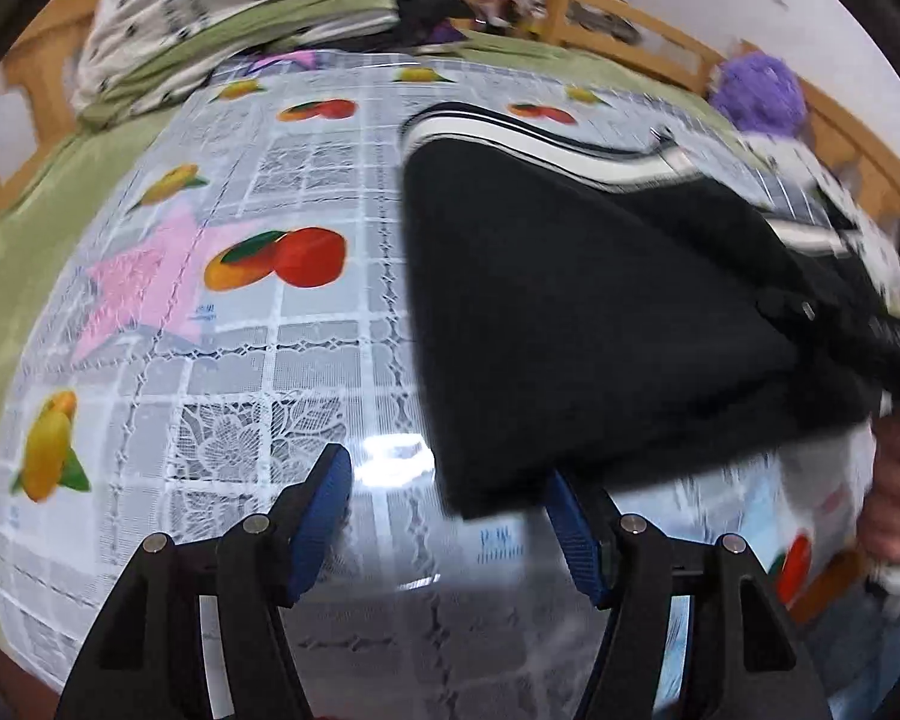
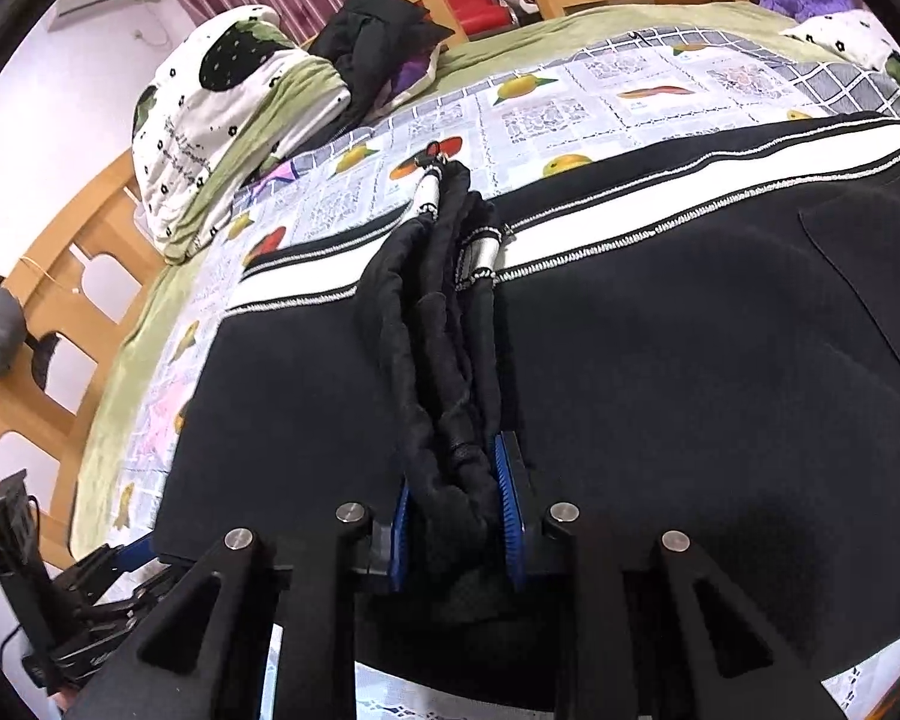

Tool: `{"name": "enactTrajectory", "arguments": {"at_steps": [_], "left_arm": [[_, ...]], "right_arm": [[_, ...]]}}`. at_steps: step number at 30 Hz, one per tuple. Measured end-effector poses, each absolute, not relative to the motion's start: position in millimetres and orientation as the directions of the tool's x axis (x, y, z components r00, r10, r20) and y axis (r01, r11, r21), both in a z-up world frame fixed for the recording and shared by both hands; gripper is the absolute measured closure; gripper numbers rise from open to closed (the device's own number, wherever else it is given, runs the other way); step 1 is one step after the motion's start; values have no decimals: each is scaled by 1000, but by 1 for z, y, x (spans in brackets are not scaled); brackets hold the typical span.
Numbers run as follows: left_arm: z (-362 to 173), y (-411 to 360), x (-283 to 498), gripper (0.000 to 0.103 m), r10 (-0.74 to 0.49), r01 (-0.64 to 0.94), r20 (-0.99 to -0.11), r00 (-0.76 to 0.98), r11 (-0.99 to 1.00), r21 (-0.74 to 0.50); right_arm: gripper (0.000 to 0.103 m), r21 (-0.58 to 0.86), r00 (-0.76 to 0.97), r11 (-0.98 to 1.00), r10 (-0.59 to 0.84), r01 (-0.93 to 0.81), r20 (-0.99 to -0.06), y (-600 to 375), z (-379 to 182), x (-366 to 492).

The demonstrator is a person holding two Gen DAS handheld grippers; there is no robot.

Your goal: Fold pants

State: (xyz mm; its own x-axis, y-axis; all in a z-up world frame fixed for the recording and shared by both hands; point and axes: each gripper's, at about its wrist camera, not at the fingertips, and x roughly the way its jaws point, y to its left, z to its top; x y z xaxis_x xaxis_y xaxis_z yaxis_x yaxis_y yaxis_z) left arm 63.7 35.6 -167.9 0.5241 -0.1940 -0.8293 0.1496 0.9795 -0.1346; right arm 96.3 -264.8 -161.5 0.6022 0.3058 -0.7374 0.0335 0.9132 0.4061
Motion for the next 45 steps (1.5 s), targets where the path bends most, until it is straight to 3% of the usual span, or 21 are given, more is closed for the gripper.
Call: {"name": "enactTrajectory", "arguments": {"at_steps": [5,10,16,19,21,24,27,29,33,35,38,39,43,45], "left_arm": [[-174,28,62,40,-160,115,-813,559,987,-116],[-171,33,58,40,-256,99,-798,546,965,-242],[-172,21,56,40,-227,102,-802,553,973,-205],[-173,18,55,40,-200,124,-815,544,980,-158],[-169,20,53,40,-215,162,-826,521,975,-152],[-157,30,46,40,-247,221,-817,521,964,-151],[-142,39,39,40,-279,238,-796,537,956,-175],[-129,38,44,40,-299,232,-781,549,952,-202],[-110,11,69,40,-349,254,-750,562,936,-244],[-119,-9,79,40,-322,267,-766,556,942,-202],[-148,-23,81,40,-252,249,-809,532,959,-135],[-163,-24,79,40,-259,251,-825,503,957,-147],[-173,-20,70,40,-294,270,-818,494,946,-177],[-168,-13,70,40,-318,264,-815,485,941,-211]], "right_arm": [[82,445,629,895,322,43,-708,-275,-153,89],[83,429,706,897,235,108,-668,-314,-129,60],[82,360,606,918,192,167,-772,-334,-170,61],[77,286,613,951,159,116,-774,-327,-171,59],[67,235,606,966,125,105,-785,-326,-164,56],[66,210,634,969,84,126,-769,-330,-149,47],[65,88,692,990,-14,112,-722,-325,-123,41],[58,-10,722,995,-76,96,-688,-319,-108,43],[57,23,736,999,-14,40,-676,-309,-105,55],[58,27,722,1000,15,5,-692,-300,-116,63],[74,-58,641,998,-51,10,-766,-296,-154,78],[75,-46,611,999,-47,18,-790,-300,-166,82],[70,30,631,999,6,27,-776,-311,-171,78],[61,9,634,1000,-7,23,-773,-313,-166,72]]}}
